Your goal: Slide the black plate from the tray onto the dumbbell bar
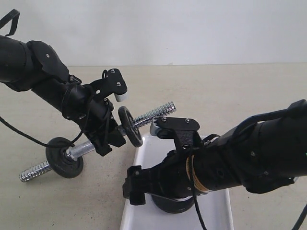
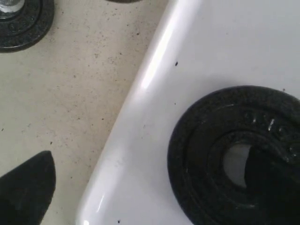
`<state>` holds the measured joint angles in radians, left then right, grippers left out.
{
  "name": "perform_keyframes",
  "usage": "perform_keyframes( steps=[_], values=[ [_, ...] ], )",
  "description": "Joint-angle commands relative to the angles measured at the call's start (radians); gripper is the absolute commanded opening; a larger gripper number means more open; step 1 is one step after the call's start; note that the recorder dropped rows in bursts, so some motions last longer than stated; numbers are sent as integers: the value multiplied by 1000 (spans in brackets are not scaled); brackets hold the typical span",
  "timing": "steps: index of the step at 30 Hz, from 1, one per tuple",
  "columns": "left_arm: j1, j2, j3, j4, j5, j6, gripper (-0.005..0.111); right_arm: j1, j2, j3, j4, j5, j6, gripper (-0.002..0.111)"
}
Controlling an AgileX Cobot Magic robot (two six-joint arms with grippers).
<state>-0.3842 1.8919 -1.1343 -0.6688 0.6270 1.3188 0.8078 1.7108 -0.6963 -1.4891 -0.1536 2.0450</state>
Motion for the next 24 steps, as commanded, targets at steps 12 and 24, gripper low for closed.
perform_keyframes(
  steps=[12, 24],
  values=[
    [-5, -44, -17, -72, -1, -4, 4, 3, -2, -4, -3, 82, -4, 105],
    [-5, -44, -17, -70, -1, -4, 4, 3, -2, -4, 1, -10, -4, 105]
  ],
)
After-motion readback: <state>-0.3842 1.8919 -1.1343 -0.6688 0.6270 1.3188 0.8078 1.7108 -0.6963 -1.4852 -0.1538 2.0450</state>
